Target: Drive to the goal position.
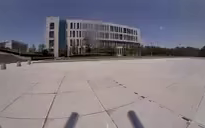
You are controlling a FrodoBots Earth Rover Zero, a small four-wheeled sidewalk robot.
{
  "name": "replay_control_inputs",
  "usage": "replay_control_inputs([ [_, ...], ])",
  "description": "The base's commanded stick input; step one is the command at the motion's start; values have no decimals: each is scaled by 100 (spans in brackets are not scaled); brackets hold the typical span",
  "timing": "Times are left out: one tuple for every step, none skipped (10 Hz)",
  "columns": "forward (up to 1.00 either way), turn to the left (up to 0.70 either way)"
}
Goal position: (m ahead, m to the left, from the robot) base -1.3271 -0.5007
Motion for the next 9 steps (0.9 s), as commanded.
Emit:
replay_control_inputs([
  [0,45],
  [0,45],
  [0,45],
  [0,45],
  [0,45],
  [0,45],
  [0,45],
  [0,45],
  [0,45],
])
